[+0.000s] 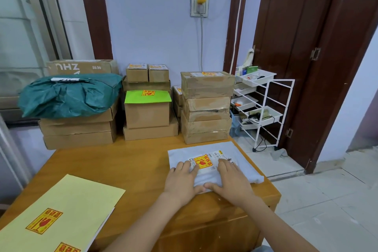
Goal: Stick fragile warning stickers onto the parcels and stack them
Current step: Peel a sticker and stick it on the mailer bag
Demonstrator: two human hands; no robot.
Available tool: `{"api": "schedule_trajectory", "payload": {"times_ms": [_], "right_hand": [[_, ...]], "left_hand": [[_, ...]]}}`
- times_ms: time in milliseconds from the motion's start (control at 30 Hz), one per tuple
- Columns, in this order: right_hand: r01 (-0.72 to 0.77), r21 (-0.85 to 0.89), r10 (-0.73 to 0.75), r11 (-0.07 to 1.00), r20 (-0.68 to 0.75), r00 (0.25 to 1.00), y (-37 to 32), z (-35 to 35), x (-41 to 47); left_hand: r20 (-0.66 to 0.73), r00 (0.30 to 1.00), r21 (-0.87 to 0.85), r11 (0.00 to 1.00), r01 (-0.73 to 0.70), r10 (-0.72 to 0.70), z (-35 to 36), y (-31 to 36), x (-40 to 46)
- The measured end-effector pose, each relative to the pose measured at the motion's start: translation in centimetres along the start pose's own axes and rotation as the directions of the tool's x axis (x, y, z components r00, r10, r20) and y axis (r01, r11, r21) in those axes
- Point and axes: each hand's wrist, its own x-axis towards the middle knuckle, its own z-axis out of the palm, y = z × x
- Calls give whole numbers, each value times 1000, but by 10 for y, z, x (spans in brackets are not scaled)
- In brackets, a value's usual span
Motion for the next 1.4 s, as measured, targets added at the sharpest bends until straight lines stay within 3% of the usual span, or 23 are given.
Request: {"api": "schedule_trajectory", "payload": {"times_ms": [433, 700, 933, 1033, 1200, 1267, 1400], "right_hand": [[-161, -84, 173, 983, 168, 970, 36, 4, 41], [-144, -88, 164, 986, 283, 945, 43, -6, 59], [-153, -21, 149, 988, 385, 911, 35, -19, 67], [-79, 54, 59, 995, 301, 952, 14, -21, 64], [2, 120, 7, 993, -74, 997, -43, -14, 56], [99, 143, -88, 985, -82, 993, -69, -10, 52], [298, 172, -311, 939, 49, 949, -119, 10, 36]], "left_hand": [[56, 997, -156, 987, -49, 58, 12, -4, 52], [105, 994, -155, 988, 15, 1, 16, -25, 41], [44, 997, -163, 984, 76, -70, 3, -58, 7], [2, 993, -153, 981, 121, -122, -4, -77, -7], [-80, 972, -165, 965, 205, -221, -5, -112, -31], [-106, 955, -165, 952, 257, -277, -4, -126, -43], [-149, 890, -98, 902, 421, -431, -6, -155, -68]]}}
